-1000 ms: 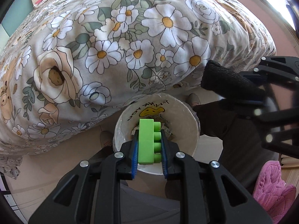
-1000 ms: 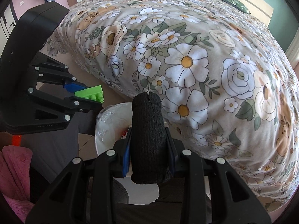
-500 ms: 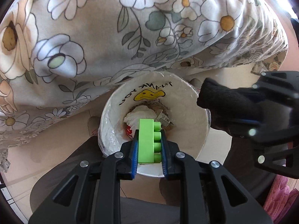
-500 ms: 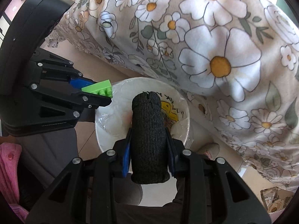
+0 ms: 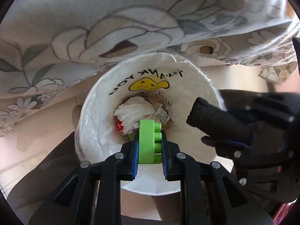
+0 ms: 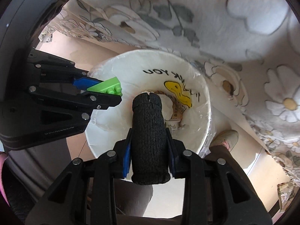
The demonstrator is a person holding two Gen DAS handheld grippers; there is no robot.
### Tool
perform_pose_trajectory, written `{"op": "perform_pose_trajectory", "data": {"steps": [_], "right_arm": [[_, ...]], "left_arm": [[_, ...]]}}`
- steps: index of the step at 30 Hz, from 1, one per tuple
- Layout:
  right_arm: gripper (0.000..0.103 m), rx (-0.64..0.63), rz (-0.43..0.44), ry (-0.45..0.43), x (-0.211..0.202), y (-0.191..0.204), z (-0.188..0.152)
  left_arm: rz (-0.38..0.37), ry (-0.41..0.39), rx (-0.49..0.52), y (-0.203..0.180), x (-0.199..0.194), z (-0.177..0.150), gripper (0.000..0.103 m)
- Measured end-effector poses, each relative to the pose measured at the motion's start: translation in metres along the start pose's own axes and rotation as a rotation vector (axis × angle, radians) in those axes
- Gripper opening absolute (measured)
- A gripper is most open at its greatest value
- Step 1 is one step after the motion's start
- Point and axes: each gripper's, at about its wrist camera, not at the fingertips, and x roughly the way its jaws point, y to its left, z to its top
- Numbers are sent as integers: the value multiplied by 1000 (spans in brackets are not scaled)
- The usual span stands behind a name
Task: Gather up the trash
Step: 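Carry the green brick and black tube with both tools over the wastebasket, then open the left tool over the wastebasket while the right tool releases the black tube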
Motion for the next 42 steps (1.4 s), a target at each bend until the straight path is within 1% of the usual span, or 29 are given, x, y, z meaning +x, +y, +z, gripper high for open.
{"op": "perform_pose_trajectory", "data": {"steps": [3,6,8,11,14,17,18,23,27,31,32,33,34,35,36,38,42], "right_arm": [[33,14,-1,29,16,-3,1],[33,26,3,61,33,-5,4],[33,34,9,82,44,-6,5],[33,36,-1,113,59,-7,8],[33,52,4,136,71,-10,11],[33,118,46,152,83,-19,13],[33,134,49,155,86,-22,14],[33,150,31,169,103,-24,14],[33,152,14,188,110,-25,14],[34,145,7,182,120,-24,15],[34,144,9,183,121,-25,15],[38,140,15,191,123,-26,15],[43,135,11,201,125,-25,16],[51,127,1,203,125,-24,16],[54,118,-6,201,126,-22,15],[54,108,-16,195,127,-20,16],[54,108,-13,194,127,-17,16]], "left_arm": [[-10,19,-14,1,14,2,23],[2,46,-14,1,29,5,23],[-4,67,-17,2,38,6,23],[17,83,-14,4,48,8,23],[0,102,-45,8,58,11,23],[0,114,-52,9,69,14,23],[-11,121,-57,10,72,15,23],[-2,142,-78,15,89,17,23],[-12,160,-96,19,100,19,23],[-13,176,-119,22,109,19,23],[-11,180,-122,23,110,19,25],[-8,183,-129,24,111,19,41],[-1,187,-142,25,110,19,65],[3,183,-160,27,108,19,74],[-2,172,-175,28,107,19,77],[-13,163,-179,29,105,19,77],[-10,156,-171,30,103,19,77]]}}
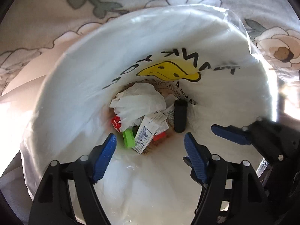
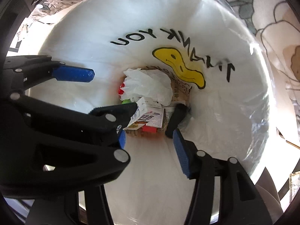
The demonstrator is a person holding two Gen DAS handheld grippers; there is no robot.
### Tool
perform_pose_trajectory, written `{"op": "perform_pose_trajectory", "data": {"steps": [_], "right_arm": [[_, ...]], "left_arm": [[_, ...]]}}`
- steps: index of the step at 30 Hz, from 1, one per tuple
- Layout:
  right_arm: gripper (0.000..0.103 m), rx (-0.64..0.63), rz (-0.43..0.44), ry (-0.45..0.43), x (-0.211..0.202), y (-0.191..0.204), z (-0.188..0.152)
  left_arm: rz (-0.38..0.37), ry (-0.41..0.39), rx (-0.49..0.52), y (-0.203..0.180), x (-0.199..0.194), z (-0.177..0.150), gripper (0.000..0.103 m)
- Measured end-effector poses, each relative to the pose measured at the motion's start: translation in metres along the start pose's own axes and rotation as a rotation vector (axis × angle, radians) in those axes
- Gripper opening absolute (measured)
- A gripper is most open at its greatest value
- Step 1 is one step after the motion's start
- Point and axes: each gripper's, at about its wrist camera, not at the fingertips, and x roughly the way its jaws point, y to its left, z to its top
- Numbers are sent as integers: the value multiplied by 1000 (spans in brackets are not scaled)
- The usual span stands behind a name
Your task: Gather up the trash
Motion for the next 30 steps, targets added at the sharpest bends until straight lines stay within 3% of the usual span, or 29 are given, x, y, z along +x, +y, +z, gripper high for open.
{"op": "perform_pose_trajectory", "data": {"steps": [18,30], "right_arm": [[55,3,-21,-62,-33,7,-17],[55,-5,-94,-150,-84,12,-39]], "left_arm": [[21,-45,43,-10,-33,-18,77],[42,-163,89,-16,-84,-46,77]]}}
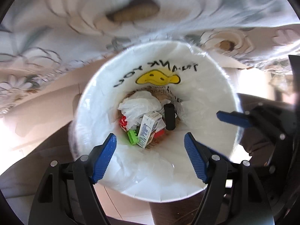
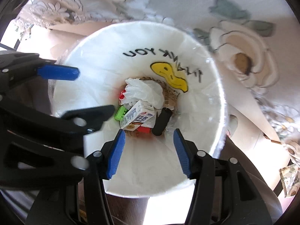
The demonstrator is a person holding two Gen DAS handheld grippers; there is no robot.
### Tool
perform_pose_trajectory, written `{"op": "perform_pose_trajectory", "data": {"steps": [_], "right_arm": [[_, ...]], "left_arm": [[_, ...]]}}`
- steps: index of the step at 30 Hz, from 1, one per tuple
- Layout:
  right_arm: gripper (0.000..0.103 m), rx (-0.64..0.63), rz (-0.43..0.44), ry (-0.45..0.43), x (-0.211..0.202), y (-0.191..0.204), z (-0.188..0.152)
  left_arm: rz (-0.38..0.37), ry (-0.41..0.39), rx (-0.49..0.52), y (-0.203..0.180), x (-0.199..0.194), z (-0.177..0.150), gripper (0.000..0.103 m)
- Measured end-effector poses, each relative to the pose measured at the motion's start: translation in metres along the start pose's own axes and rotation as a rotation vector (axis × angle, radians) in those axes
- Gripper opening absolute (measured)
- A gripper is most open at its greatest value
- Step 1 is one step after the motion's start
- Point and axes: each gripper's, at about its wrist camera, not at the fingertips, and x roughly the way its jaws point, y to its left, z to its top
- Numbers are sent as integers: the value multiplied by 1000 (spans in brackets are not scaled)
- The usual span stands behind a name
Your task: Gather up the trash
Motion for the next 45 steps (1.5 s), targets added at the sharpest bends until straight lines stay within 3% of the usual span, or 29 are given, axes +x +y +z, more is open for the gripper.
{"op": "perform_pose_trajectory", "data": {"steps": [4,9,17,25,36,42,45], "right_arm": [[62,5,-48,-58,-25,-8,-3],[62,-21,-87,-113,-66,-11,-8],[65,-54,-85,-302,-168,-2,-28],[70,-51,-121,-498,-265,13,-66],[82,-19,-143,-659,-345,54,-118],[85,-30,-318,-766,-366,85,-147],[86,-30,-342,-791,-372,94,-158]], "left_arm": [[4,-54,23,-4,-27,-5,77],[30,-156,37,-13,-74,-10,77],[159,-365,53,-31,-171,-29,84],[180,-544,61,-56,-257,-66,90],[250,-676,83,-75,-319,-124,92],[260,-712,131,-85,-337,-150,94],[248,-723,143,-88,-345,-161,94]]}}
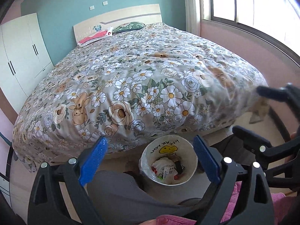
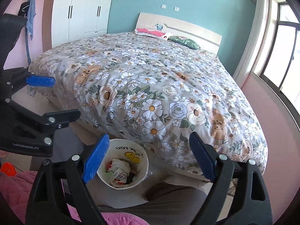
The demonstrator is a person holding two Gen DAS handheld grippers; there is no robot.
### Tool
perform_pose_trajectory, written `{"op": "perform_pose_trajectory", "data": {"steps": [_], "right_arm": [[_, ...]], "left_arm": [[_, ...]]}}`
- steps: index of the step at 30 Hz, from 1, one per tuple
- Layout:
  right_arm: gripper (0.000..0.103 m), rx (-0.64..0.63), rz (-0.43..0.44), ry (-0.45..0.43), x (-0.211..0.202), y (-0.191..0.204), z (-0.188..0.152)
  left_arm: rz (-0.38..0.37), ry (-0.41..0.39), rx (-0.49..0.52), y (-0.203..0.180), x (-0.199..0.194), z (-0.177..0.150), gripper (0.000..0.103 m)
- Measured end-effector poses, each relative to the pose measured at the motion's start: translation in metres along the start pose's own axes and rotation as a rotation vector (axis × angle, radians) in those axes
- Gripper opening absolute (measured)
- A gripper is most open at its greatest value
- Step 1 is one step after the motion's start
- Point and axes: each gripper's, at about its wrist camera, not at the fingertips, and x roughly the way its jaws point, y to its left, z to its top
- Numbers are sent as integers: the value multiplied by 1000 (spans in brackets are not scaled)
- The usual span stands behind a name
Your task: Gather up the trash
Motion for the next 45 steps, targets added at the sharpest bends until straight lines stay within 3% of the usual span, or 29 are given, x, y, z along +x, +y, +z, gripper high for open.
{"op": "perform_pose_trajectory", "data": {"steps": [6,17,45], "right_arm": [[88,33,14,-10,-16,2,-1],[90,58,-22,-60,-35,0,-2],[90,80,12,-48,-34,-4,-5]], "left_arm": [[32,-43,14,-6,-19,-4,95],[27,-54,10,-10,-30,-5,95],[47,-58,12,-13,-34,-8,95]]}}
